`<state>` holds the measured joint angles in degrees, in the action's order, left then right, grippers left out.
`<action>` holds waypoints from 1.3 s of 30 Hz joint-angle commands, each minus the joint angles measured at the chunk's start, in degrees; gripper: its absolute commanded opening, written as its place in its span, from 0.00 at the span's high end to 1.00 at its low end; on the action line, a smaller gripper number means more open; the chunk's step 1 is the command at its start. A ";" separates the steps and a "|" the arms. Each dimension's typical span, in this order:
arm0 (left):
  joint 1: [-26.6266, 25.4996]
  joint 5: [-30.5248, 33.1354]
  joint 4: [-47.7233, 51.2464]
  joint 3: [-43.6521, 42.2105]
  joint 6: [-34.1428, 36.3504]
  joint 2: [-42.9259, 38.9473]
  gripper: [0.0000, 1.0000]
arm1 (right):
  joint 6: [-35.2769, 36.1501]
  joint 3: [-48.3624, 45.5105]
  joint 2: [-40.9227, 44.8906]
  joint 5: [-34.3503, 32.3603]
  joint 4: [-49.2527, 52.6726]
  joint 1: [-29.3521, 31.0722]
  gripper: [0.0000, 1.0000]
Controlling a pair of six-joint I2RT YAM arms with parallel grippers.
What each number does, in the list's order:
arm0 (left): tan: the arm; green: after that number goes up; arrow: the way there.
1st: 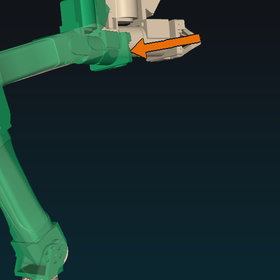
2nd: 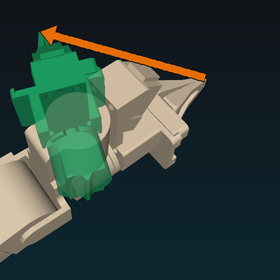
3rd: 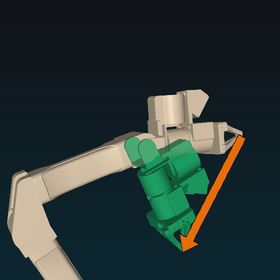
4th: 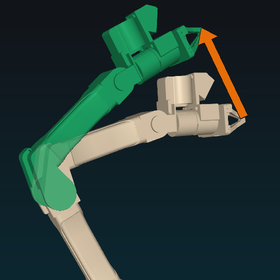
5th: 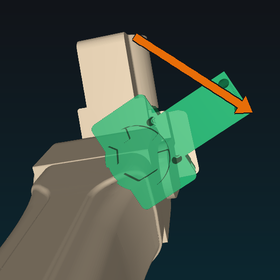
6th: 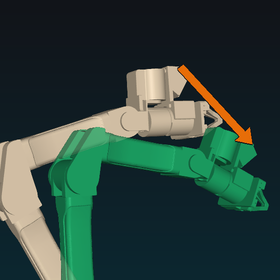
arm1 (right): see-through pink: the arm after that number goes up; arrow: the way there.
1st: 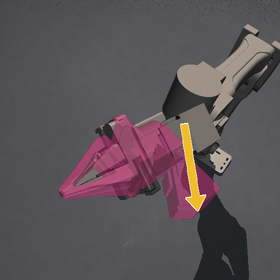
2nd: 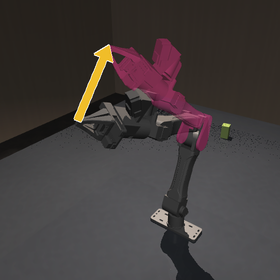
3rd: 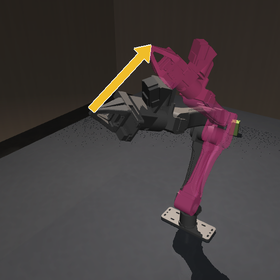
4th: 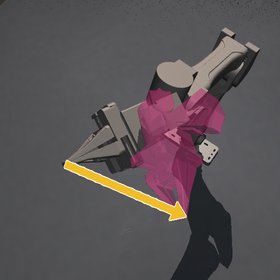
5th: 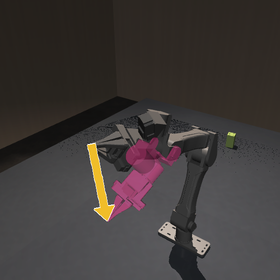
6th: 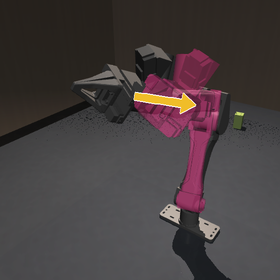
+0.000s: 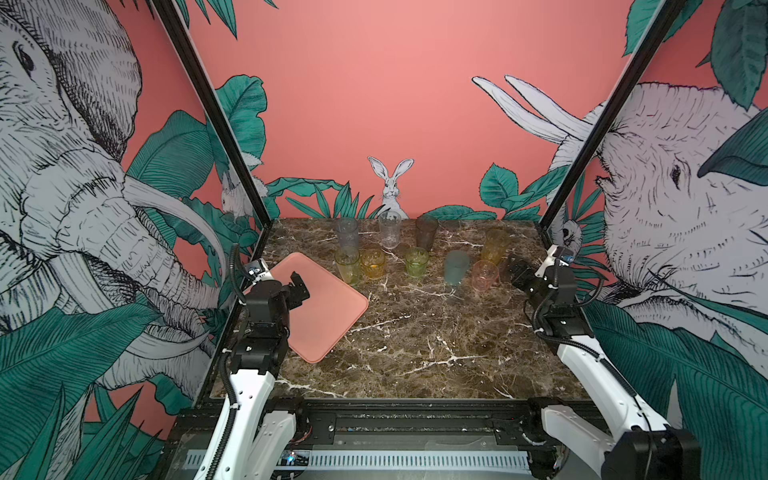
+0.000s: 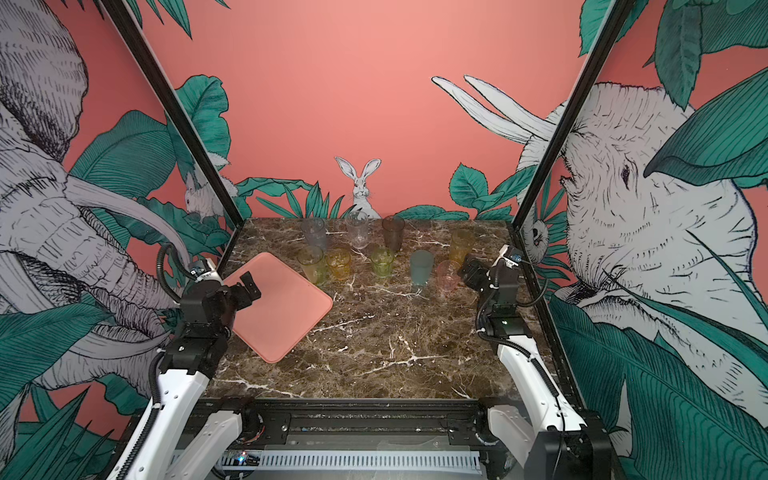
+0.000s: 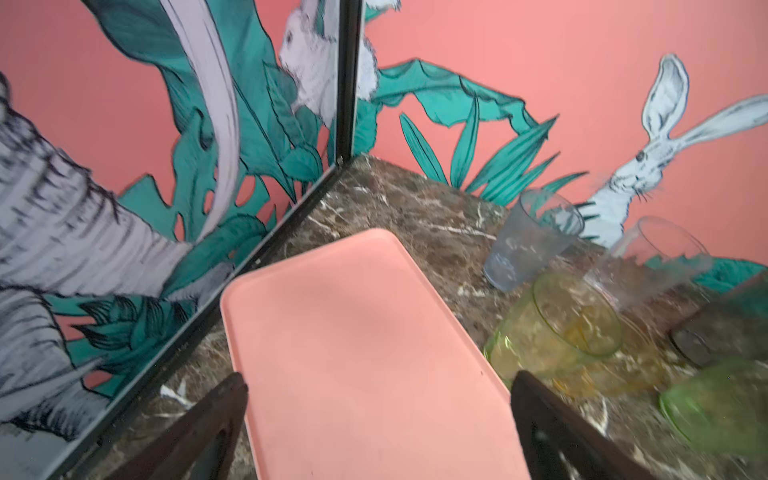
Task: Place the glasses into the tray
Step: 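Reach the right gripper across toward the near corner of the pink tray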
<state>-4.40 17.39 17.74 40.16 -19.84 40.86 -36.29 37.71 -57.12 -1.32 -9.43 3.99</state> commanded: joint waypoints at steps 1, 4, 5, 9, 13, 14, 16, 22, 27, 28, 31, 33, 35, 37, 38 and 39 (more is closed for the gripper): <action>-0.06 -7.89 8.71 1.84 -3.69 0.04 0.00 | -13.26 1.29 -1.17 13.55 1.07 1.07 0.01; -0.04 -9.63 12.11 2.59 -2.36 1.14 0.00 | -14.04 7.08 -3.87 8.94 12.12 8.04 0.01; 0.01 -8.71 13.46 2.81 -2.06 1.17 0.00 | -13.94 8.51 -4.57 6.72 13.53 11.15 0.01; 0.01 -7.61 16.45 2.40 -1.97 1.29 0.00 | -14.78 13.02 -8.67 -0.54 16.23 21.99 0.01; -0.06 -7.18 18.42 2.97 -2.22 0.94 0.00 | -14.77 19.19 -15.50 -5.74 19.59 32.22 0.01; -0.07 -7.11 18.87 3.27 -2.14 0.59 0.00 | -14.77 21.14 -17.88 -7.48 20.65 34.96 0.01; 0.02 -6.81 20.57 5.06 -1.52 0.13 0.00 | -14.91 24.23 -21.66 -9.83 21.55 39.93 0.01; -0.08 -5.73 22.60 8.10 -0.89 -4.49 0.00 | -15.12 33.26 -33.35 -16.30 23.34 51.57 0.01; -0.04 -4.45 23.07 8.22 -0.25 -8.30 0.00 | -16.94 46.41 -44.77 -22.92 33.41 58.18 0.01; -0.07 -4.29 23.35 8.28 -0.22 -8.57 0.01 | -17.59 48.06 -46.31 -23.64 34.49 59.02 0.01; -0.05 -3.99 24.48 8.68 -0.38 -9.16 0.01 | -17.93 51.67 -50.32 -24.05 34.15 61.33 0.01; -0.02 -3.69 24.82 8.66 -0.47 -9.85 0.00 | -18.37 53.93 -52.91 -24.14 34.12 62.42 0.01; -0.06 -3.57 25.01 8.73 -0.61 -10.59 0.00 | -18.42 56.16 -55.03 -24.23 34.33 63.10 0.01; -0.14 -3.45 25.11 8.79 -0.64 -11.45 0.01 | -18.30 57.90 -56.94 -25.22 34.30 63.81 0.01; -0.05 -3.43 25.12 8.84 -0.67 -11.93 0.00 | -18.35 58.71 -57.94 -25.67 34.49 64.03 0.01; -0.03 -3.34 25.22 8.90 -0.64 -12.34 0.01 | -18.32 59.46 -58.84 -25.97 34.49 64.21 0.01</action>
<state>-4.40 12.99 41.19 47.57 -20.36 29.82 -52.56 94.80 -114.32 -23.92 23.49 67.66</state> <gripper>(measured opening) 0.995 0.990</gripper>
